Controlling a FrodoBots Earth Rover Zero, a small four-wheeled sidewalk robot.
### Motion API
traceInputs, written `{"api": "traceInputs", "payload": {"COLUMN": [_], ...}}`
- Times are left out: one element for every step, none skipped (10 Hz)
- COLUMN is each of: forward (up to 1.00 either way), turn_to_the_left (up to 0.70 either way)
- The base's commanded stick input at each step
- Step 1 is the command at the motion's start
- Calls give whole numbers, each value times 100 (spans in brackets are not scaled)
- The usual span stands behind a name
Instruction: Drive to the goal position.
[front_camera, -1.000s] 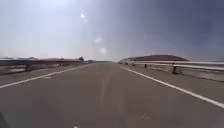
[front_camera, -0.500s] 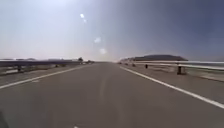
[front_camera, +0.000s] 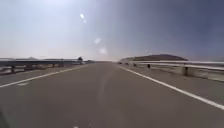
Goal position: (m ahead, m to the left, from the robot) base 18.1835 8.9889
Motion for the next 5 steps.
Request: {"api": "traceInputs", "payload": {"forward": [100, 100, 100, 100, 100], "turn_to_the_left": [0, 0, 0, 0, 0]}}
